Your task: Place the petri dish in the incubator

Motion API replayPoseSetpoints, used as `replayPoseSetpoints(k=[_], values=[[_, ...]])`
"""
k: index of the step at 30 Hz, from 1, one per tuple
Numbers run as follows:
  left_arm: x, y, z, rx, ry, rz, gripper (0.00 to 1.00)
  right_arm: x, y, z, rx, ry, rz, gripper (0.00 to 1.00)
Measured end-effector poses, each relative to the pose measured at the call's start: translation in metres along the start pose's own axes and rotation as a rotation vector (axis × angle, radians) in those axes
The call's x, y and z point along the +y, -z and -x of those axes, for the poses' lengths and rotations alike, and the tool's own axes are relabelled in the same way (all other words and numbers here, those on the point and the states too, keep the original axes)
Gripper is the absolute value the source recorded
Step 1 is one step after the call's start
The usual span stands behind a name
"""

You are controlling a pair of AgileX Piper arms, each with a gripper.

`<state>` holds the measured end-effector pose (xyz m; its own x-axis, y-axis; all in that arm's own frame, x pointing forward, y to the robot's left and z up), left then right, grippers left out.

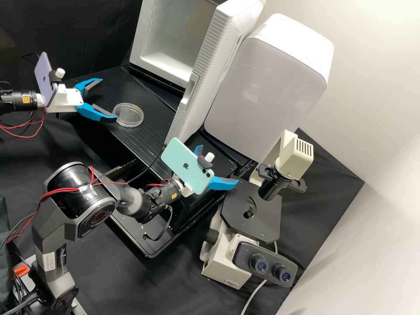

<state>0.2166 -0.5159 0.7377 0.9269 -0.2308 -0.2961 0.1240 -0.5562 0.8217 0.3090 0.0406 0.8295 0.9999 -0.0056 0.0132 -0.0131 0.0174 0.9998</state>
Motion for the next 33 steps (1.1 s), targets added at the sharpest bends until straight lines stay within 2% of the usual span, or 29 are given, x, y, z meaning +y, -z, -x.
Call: replayPoseSetpoints(k=[4,8,15,21,26,29,33], values=[[-0.006,-0.002,-0.010,0.016,0.033,0.014,1.00,0.000,0.000,0.000,0.000,0.000,0.000,1.00],[-0.005,-0.003,-0.020,0.029,0.029,0.026,1.00,0.000,0.000,0.000,0.000,0.000,0.000,1.00],[-0.005,-0.004,-0.028,0.029,0.035,0.027,1.00,0.000,0.000,0.000,0.000,0.000,0.000,1.00],[-0.006,-0.011,-0.032,0.015,0.050,0.035,1.00,0.000,0.000,0.000,0.000,0.000,0.000,1.00],[-0.007,-0.018,-0.040,-0.022,0.074,0.026,1.00,0.000,0.000,0.000,0.000,0.000,0.000,1.00],[-0.008,-0.022,-0.043,-0.046,0.094,0.058,1.00,0.000,0.000,0.000,0.000,0.000,0.000,1.00],[-0.008,-0.023,-0.043,-0.062,0.099,0.073,1.00,0.000,0.000,0.000,0.000,0.000,0.000,1.00]])
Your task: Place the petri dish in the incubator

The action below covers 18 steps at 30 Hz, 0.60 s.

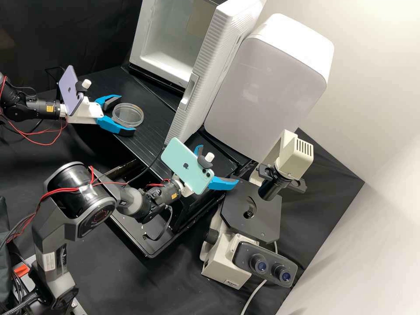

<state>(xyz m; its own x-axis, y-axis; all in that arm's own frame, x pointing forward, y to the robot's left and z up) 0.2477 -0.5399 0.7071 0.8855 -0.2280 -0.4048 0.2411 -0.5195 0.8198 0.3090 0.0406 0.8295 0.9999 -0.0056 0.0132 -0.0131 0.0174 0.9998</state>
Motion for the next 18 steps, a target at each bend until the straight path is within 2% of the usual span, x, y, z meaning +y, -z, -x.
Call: replayPoseSetpoints(k=[18], values=[[0.0002,-0.0001,-0.0034,-0.008,0.006,0.001,1.00,0.0000,0.0000,0.0000,0.000,0.000,0.000,1.00]])
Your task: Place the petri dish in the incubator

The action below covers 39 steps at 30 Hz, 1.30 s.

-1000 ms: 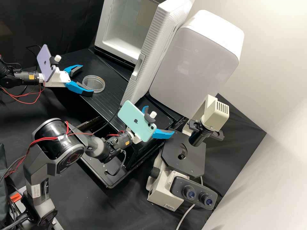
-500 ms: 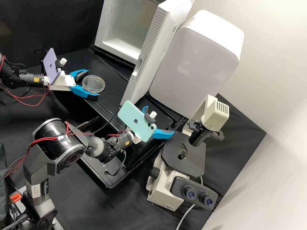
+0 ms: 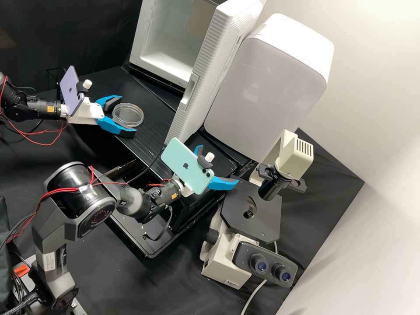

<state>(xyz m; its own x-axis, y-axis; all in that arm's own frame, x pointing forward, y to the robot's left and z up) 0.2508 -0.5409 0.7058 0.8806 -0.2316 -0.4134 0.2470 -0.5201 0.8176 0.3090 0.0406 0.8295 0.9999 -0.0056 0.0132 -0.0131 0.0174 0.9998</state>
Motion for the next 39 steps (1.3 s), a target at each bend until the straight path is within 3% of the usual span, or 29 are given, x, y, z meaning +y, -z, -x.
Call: replayPoseSetpoints(k=[17,18,39], values=[[0.002,0.004,-0.012,-0.005,0.006,-0.005,1.00,0.000,0.000,0.000,0.000,0.000,0.000,1.00],[0.002,0.004,-0.012,-0.012,0.008,-0.002,0.00,0.000,0.000,0.000,0.000,0.000,0.000,1.00],[0.003,0.008,-0.011,-0.024,0.008,0.002,0.00,0.000,0.000,0.000,0.000,0.000,0.000,1.00]])
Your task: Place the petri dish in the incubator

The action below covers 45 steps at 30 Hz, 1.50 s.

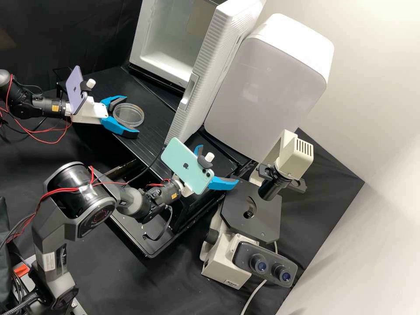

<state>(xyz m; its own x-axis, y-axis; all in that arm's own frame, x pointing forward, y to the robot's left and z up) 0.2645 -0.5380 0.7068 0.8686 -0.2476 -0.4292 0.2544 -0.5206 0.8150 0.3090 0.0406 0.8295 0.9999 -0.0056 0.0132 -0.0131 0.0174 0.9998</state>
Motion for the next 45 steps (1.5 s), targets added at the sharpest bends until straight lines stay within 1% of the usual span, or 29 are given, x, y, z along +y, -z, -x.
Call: replayPoseSetpoints(k=[16,24,27,30,34,45], values=[[-0.0010,0.0009,0.0019,0.003,-0.009,0.005,0.00,0.0000,0.0000,0.0000,0.000,0.000,0.000,1.00],[-0.0011,0.0020,0.0033,0.016,-0.023,0.011,0.00,0.0000,0.0000,0.0000,0.000,0.000,0.000,1.00],[-0.0014,0.0034,0.0042,0.028,-0.027,-0.001,0.00,0.0000,0.0000,0.0000,0.000,0.000,0.000,1.00],[-0.0023,0.0032,0.0049,0.031,-0.028,0.003,0.00,0.0000,0.0000,0.0000,0.000,0.000,0.000,1.00],[-0.0023,0.0037,0.0054,0.037,-0.032,-0.007,0.00,0.0000,0.0000,0.0000,0.000,0.000,0.000,1.00],[-0.0015,0.0047,0.0055,0.047,-0.041,-0.002,0.00,0.0000,0.0000,0.0000,0.000,0.000,0.000,1.00]])
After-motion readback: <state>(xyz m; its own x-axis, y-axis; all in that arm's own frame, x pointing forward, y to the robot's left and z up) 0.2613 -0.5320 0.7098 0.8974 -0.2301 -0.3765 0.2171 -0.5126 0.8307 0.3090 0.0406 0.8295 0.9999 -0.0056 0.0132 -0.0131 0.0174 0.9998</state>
